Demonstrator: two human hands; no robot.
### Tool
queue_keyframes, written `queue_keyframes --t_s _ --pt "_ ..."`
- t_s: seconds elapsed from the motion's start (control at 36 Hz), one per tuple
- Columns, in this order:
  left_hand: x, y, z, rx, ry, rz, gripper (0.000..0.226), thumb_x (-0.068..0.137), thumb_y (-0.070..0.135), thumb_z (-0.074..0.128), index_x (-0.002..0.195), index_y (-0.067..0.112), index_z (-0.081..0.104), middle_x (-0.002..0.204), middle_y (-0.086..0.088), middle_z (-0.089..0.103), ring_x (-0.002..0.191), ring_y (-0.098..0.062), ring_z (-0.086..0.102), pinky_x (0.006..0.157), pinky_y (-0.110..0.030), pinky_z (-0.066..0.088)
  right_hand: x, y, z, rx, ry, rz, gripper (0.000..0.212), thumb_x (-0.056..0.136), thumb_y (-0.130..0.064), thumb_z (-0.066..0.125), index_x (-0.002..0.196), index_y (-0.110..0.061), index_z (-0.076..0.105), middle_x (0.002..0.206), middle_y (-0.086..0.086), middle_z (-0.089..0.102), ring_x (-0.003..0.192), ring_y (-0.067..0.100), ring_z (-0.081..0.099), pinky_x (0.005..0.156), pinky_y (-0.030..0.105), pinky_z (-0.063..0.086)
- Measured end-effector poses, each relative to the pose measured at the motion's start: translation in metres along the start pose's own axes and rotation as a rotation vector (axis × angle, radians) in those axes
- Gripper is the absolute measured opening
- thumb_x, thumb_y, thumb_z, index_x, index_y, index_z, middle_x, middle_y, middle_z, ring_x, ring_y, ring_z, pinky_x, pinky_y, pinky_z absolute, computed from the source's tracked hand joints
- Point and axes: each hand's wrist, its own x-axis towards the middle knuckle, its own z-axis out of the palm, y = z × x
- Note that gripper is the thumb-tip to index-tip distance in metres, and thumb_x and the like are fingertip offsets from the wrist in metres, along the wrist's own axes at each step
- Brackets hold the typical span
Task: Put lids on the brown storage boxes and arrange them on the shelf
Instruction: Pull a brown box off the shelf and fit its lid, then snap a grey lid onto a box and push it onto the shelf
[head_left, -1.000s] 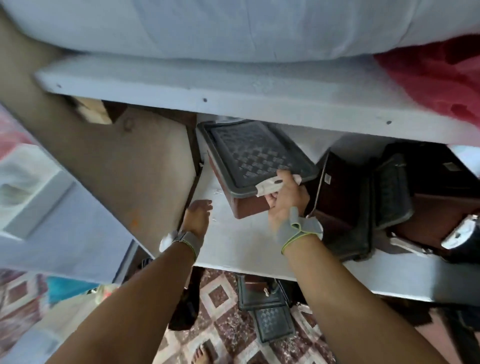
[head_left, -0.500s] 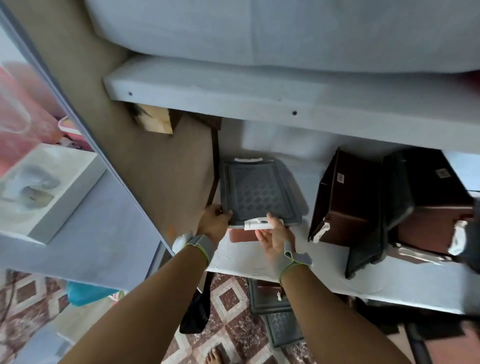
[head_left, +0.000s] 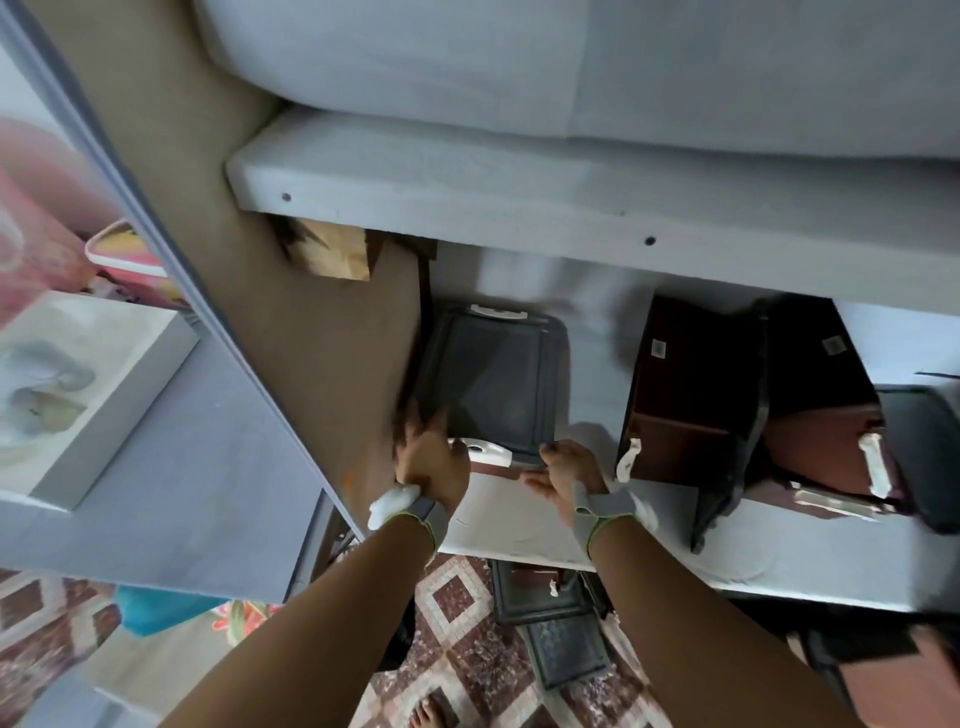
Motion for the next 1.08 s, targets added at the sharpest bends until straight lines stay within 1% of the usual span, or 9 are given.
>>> queue_keyframes --t_s 0.14,0.28,0.42,0.61,0.72,0.83,0.92,1.03,1.08 --pt "-0.008 -0.004 0.009 0.256 -0.065 0.242 0.039 0.088 0.040 0.044 0.123 0.041 0.060 0.134 0.009 0.057 0.124 -0.028 0.049 0.103 -0.047 0.043 0.006 0.003 -0.002 -0.032 0.035 -0.068 0.029 0.100 -0.003 0.049 0.075 -0.016 0.050 0.084 0.010 0.054 0.045 0.018 0.053 0.040 0.020 0.050" --pt "-0.004 -0.011 0.008 0.302 -0.068 0.286 0.036 0.091 0.030 0.050 0.124 0.040 0.060 0.132 0.010 0.056 0.119 -0.026 0.052 0.092 -0.039 0.051 0.016 -0.002 0.002 -0.089 0.021 -0.059 0.030 0.100 -0.001 0.046 0.074 -0.015 0.050 0.074 0.010 0.050 0.052 0.021 0.046 0.036 0.020 0.048" --pt "0.005 -0.011 0.005 0.305 -0.079 0.229 0.027 0.095 0.027 0.049 0.118 0.035 0.062 0.122 0.004 0.058 0.114 -0.027 0.052 0.085 -0.034 0.048 0.024 -0.003 0.010 -0.102 0.023 -0.044 0.030 0.100 0.000 0.045 0.073 -0.014 0.051 0.076 0.013 0.049 0.025 0.011 0.045 0.036 0.019 0.045" --pt "0.019 -0.011 0.007 0.296 -0.068 0.226 0.022 0.086 0.014 0.049 0.096 0.029 0.061 0.110 0.000 0.059 0.105 -0.030 0.055 0.074 -0.032 0.042 0.030 -0.002 0.012 -0.248 -0.029 -0.102 0.012 0.104 -0.012 0.043 0.102 -0.011 0.054 0.075 0.015 0.043 0.025 0.008 0.041 0.036 0.014 0.039" --pt "0.023 -0.011 0.010 0.299 -0.052 0.209 0.014 0.083 0.017 0.050 0.084 0.030 0.055 0.106 0.000 0.058 0.102 -0.030 0.056 0.072 -0.031 0.038 0.019 -0.006 0.001 -0.350 -0.093 -0.079 0.027 0.103 -0.028 0.049 0.120 -0.009 0.058 0.073 0.011 0.046 0.044 0.017 0.046 0.049 0.018 0.038" --pt "0.024 -0.008 0.013 0.325 -0.065 0.249 0.041 0.083 0.041 0.047 0.118 0.033 0.066 0.126 0.000 0.061 0.118 -0.030 0.055 0.100 -0.039 0.043 0.008 -0.012 -0.024 -0.454 -0.093 -0.135 0.009 0.101 -0.026 0.051 0.102 -0.019 0.056 0.074 0.005 0.056 0.056 0.020 0.052 0.057 0.024 0.043" --pt "0.016 0.010 0.012 0.292 -0.052 0.298 0.040 0.085 0.041 0.050 0.122 0.036 0.065 0.131 0.005 0.061 0.123 -0.029 0.050 0.100 -0.041 0.040 0.004 -0.016 -0.049 -0.490 -0.024 -0.177 0.011 0.097 -0.019 0.051 0.088 -0.022 0.055 0.071 0.002 0.057 0.057 0.017 0.055 0.056 0.025 0.046" --pt "0.010 0.046 0.017 0.193 -0.076 0.447 0.030 0.086 0.030 0.055 0.112 0.031 0.069 0.122 0.000 0.063 0.114 -0.029 0.056 0.096 -0.038 0.046 0.001 -0.026 -0.091 -0.420 -0.153 -0.118 0.034 0.075 -0.027 0.043 0.044 -0.018 0.052 0.043 -0.006 0.032 0.033 0.011 0.042 0.041 0.012 0.023" --pt "0.008 0.068 0.028 0.075 -0.105 0.487 0.027 0.087 0.023 0.058 0.110 0.024 0.072 0.115 -0.007 0.067 0.107 -0.034 0.060 0.093 -0.037 0.048 -0.002 -0.026 -0.112 -0.319 -0.173 -0.060 0.042 0.076 -0.029 0.040 0.038 -0.016 0.051 0.040 -0.007 0.040 0.032 0.010 0.042 0.043 0.015 0.025"
